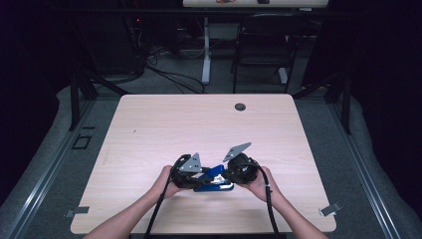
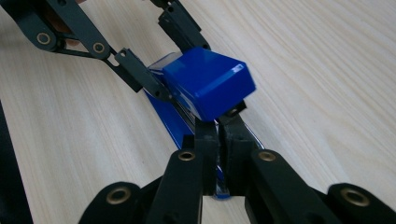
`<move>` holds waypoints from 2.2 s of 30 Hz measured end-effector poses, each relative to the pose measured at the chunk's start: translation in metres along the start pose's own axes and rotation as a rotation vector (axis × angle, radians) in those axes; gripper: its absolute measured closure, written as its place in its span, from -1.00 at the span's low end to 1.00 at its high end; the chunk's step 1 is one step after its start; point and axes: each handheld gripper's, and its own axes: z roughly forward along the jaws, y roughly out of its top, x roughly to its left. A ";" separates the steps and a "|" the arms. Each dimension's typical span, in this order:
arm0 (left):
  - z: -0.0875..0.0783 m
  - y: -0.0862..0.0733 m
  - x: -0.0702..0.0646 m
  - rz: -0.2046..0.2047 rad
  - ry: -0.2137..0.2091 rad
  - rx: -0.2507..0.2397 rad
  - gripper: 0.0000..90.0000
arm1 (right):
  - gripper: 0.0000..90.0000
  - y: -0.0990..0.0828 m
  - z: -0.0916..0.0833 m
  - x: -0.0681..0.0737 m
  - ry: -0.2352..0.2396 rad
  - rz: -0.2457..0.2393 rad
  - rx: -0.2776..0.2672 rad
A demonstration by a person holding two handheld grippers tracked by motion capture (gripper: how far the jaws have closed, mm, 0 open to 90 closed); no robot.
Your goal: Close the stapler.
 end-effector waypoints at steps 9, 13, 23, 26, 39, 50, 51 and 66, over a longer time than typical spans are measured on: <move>0.010 0.004 -0.002 0.005 0.003 0.041 0.41 | 0.93 -0.014 -0.027 -0.016 -0.037 0.079 -0.065; 0.015 0.005 -0.002 0.012 0.007 0.061 0.41 | 0.93 -0.006 -0.032 -0.011 -0.048 0.064 -0.101; 0.021 0.004 -0.002 0.009 -0.009 0.111 0.36 | 0.94 -0.001 -0.007 -0.005 -0.087 0.027 0.016; 0.019 0.002 0.003 -0.023 -0.005 0.126 0.11 | 0.95 -0.005 -0.001 -0.005 -0.086 0.027 0.028; -0.017 -0.006 0.029 -0.163 0.078 0.026 -0.65 | 0.98 -0.007 0.005 -0.010 -0.066 0.065 0.046; -0.030 -0.013 0.040 -0.237 0.156 0.000 -0.73 | 1.00 -0.011 0.007 -0.011 -0.053 0.094 0.042; -0.030 -0.014 0.040 -0.239 0.156 0.002 -0.73 | 1.00 -0.011 0.007 -0.012 -0.051 0.097 0.040; -0.041 -0.020 0.046 -0.301 0.214 -0.013 -0.80 | 0.02 -0.012 -0.011 -0.016 -0.101 0.089 -0.024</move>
